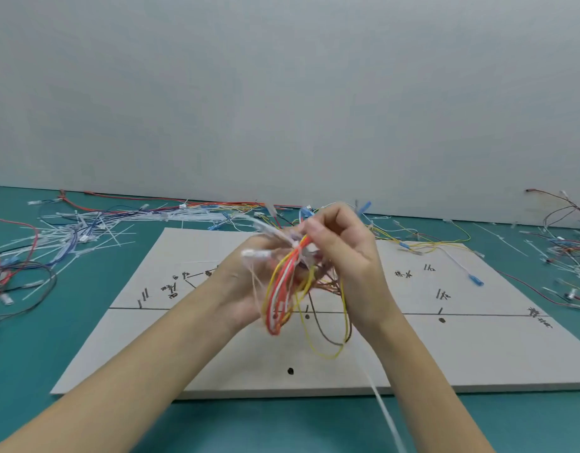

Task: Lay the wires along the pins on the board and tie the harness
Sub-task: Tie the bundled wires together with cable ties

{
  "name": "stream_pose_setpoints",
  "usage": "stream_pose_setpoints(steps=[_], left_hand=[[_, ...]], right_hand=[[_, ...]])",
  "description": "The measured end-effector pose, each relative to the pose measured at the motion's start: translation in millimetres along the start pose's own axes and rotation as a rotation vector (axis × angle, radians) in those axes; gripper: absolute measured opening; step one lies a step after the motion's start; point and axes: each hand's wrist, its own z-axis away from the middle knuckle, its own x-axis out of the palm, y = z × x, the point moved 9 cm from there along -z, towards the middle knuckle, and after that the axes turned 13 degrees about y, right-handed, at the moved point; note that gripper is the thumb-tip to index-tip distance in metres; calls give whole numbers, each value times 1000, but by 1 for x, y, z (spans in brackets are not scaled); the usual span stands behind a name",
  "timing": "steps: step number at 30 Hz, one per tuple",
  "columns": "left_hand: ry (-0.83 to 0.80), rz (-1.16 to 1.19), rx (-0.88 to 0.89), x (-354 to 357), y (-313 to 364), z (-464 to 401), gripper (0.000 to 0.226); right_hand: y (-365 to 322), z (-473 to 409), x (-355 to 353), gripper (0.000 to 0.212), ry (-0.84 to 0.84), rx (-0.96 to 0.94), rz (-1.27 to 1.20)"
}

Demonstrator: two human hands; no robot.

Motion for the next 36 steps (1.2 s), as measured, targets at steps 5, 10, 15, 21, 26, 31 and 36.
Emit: stream_pose_setpoints(steps=[5,10,15,21,26,31,36], left_hand=[[318,-118,148,-31,20,-12,55],[408,-9,294,-43,48,-11,58],[418,149,296,-46,53,-8,57],[356,127,342,-27,58,-2,64],[343,94,321,-23,49,-9,51],[263,-3,294,-16,43,-16,51],[210,-232,343,2,43,-21,57]], right_hand=[[-4,5,2,48,-9,-182,243],[22,-4,-18,52,85,40,300],[44,-6,-18,42,62,229,239],[57,0,-9,78,35,227,265],[57,-2,-9,55,99,216,250],[72,1,-18,52,80,409,132],[75,-3,-29,48,231,384,33]])
